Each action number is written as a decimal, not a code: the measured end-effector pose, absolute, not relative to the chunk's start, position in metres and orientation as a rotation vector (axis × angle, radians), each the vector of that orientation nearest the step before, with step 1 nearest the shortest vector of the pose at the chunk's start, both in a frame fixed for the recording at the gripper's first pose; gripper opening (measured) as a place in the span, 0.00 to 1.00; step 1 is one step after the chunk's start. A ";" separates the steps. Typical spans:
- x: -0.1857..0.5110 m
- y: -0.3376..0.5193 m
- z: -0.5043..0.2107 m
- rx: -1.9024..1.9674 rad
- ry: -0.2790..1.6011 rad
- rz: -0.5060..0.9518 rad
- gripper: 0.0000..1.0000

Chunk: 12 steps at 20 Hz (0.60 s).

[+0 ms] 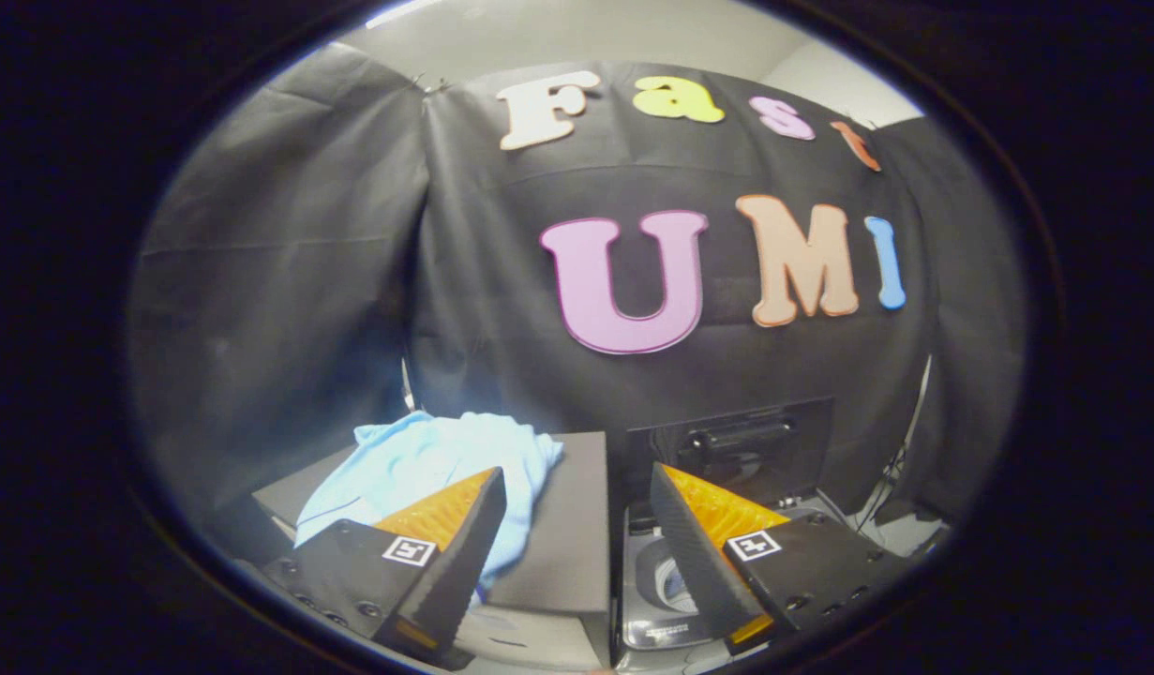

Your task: Put the clothes into the washing machine and then close the washing machine lid.

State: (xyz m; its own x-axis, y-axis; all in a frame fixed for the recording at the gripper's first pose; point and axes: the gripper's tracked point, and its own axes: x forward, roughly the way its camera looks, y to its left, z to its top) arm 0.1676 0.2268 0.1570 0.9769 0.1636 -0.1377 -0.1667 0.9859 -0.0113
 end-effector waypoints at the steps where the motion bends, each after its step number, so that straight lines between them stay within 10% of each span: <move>1: 0.177 0.245 0.158 -0.021 0.159 0.181 0.97; 12: 0.255 0.338 0.093 -0.110 0.476 0.149 1.00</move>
